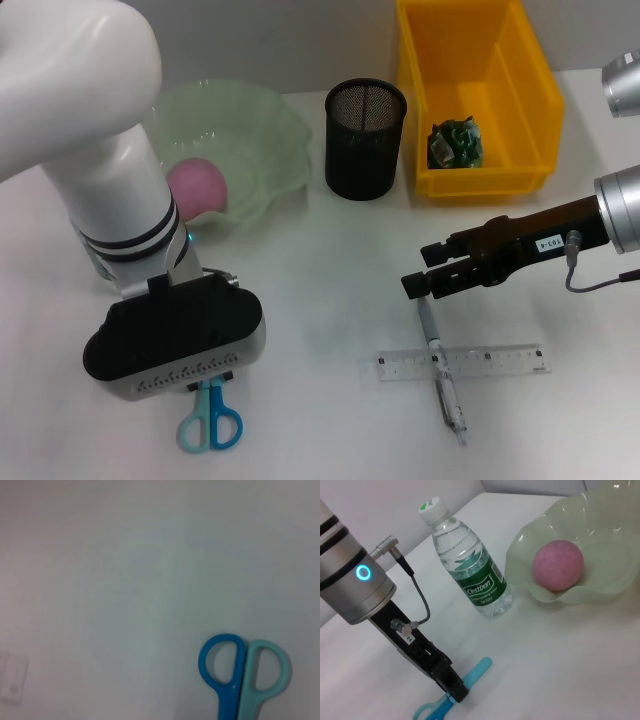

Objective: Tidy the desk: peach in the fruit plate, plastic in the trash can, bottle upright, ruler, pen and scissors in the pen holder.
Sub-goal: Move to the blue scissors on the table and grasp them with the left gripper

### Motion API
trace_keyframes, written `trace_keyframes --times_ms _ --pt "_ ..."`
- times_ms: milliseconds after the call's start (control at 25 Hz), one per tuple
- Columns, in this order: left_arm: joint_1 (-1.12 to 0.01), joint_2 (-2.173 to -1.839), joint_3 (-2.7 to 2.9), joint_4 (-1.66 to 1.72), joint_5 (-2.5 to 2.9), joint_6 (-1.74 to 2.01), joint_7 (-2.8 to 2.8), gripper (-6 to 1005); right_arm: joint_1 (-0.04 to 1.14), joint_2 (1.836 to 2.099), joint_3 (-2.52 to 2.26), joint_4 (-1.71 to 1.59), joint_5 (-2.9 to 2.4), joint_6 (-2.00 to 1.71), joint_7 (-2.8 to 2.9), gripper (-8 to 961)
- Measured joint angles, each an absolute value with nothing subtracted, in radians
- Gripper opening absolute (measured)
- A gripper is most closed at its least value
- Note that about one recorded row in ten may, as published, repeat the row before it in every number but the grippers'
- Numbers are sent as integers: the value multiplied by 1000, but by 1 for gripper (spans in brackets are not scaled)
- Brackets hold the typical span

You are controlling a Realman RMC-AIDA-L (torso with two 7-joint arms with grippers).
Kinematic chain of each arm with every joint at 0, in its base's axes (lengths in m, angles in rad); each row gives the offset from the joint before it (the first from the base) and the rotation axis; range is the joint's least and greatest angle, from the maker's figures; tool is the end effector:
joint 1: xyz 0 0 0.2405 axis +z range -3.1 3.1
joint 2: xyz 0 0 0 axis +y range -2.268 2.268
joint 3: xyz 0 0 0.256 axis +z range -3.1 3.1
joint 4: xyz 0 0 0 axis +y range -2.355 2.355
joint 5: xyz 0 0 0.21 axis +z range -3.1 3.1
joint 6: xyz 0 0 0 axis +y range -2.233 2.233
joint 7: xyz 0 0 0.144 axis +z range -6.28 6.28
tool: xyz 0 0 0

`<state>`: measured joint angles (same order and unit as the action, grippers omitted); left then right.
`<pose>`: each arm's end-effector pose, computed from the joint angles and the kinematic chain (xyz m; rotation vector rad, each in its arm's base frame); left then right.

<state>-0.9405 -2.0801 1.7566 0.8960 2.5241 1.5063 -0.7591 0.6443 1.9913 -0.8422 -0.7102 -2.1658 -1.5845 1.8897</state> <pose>-0.1552 0.3501 -0.0829 1.9861 -1.6176 -0.7081 0.2465 0.3539 0.0142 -2.8428 1.0765 0.3343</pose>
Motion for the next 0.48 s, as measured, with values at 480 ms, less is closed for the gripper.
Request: trace_keyframes --times_ms 480 --pt "-950 -2080 1756 877 2522 1505 -755 339 643 1994 -839 -709 -2166 -1585 1890 806"
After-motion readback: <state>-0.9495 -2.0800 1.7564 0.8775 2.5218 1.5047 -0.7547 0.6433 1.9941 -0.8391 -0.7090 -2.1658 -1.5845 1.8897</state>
